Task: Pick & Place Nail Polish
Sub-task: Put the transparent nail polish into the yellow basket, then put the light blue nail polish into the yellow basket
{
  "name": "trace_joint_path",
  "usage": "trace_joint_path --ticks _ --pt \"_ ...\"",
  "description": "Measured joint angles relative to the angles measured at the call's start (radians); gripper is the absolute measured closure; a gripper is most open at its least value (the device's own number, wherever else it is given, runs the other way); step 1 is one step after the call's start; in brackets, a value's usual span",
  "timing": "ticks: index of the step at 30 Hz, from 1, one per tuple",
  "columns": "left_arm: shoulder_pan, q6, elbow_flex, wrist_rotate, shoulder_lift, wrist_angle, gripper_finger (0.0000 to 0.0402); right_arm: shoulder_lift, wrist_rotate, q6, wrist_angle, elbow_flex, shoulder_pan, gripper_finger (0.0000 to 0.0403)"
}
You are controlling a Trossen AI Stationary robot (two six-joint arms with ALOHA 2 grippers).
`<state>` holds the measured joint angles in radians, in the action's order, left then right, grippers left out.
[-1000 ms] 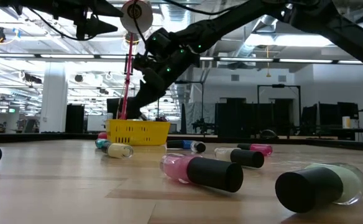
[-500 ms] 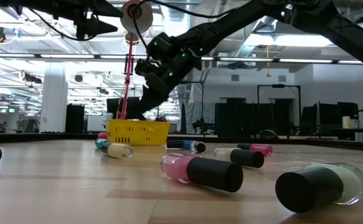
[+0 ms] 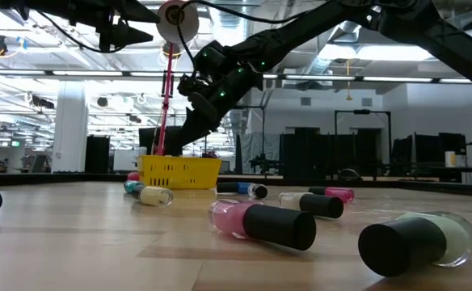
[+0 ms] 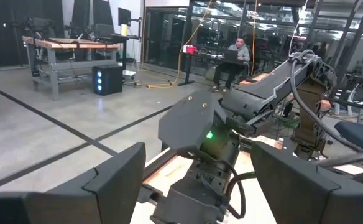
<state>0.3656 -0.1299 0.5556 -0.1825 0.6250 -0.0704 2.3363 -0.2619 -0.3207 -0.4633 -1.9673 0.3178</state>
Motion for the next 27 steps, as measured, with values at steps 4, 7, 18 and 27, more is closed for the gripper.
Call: trace_joint_path --ticks 4,7,18,27 --pt "0.000 0.002 0.000 0.000 0.000 0.000 0.0113 -0.021 -0.005 0.000 -0.047 -0.059 0.012 0.0207" --pt "0.000 0.002 0.000 0.009 0.000 0.001 0.0113 -0.084 -0.039 -0.004 -0.143 -0.099 0.031 0.0183" --pt "-0.010 0.028 0.000 0.165 0.024 0.082 0.0113 -0.604 -0.098 -0.079 -0.397 -0.114 0.204 0.0215" --pt "-0.181 0.229 0.000 0.269 0.281 0.165 0.0113 -0.983 -0.115 -0.051 -0.675 -0.113 0.279 0.0234"
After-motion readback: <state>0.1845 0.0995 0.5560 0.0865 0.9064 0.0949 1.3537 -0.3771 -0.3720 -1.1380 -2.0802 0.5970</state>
